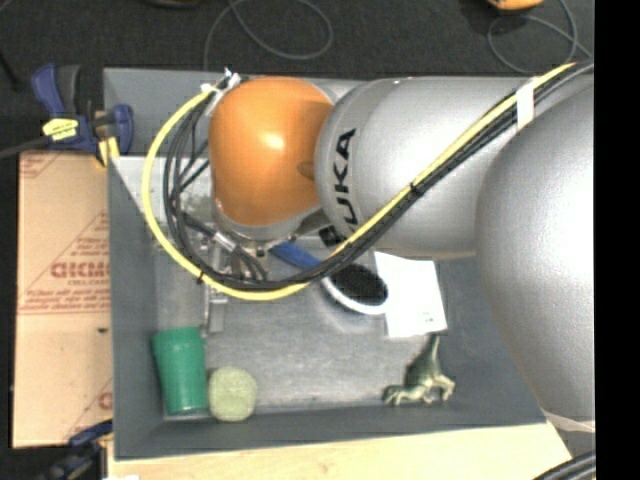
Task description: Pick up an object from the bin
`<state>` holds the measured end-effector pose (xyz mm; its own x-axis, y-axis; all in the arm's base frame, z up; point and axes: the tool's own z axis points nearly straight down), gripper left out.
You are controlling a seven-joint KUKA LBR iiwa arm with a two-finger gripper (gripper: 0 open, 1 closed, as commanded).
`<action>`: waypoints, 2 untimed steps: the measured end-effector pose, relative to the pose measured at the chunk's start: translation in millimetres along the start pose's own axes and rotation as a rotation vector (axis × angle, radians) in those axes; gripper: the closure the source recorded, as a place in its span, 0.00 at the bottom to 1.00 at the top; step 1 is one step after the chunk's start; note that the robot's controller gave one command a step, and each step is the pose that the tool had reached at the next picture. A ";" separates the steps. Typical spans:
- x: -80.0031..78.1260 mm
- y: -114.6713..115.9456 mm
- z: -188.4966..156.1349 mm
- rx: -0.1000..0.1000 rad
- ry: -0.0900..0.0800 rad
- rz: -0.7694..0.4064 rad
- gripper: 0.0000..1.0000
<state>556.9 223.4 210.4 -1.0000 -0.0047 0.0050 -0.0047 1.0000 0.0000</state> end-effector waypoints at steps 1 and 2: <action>-1.8 -1.3 -5.2 -0.002 -0.008 0.005 0.00; -11.6 -5.6 36.9 0.000 -0.011 -0.163 0.00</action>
Offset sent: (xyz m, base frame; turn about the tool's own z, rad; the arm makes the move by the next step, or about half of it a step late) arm 0.0310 -0.0171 -0.1404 -0.5455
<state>568.3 217.8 173.4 -0.9860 -0.1666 -0.0058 -0.1666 0.9860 0.0001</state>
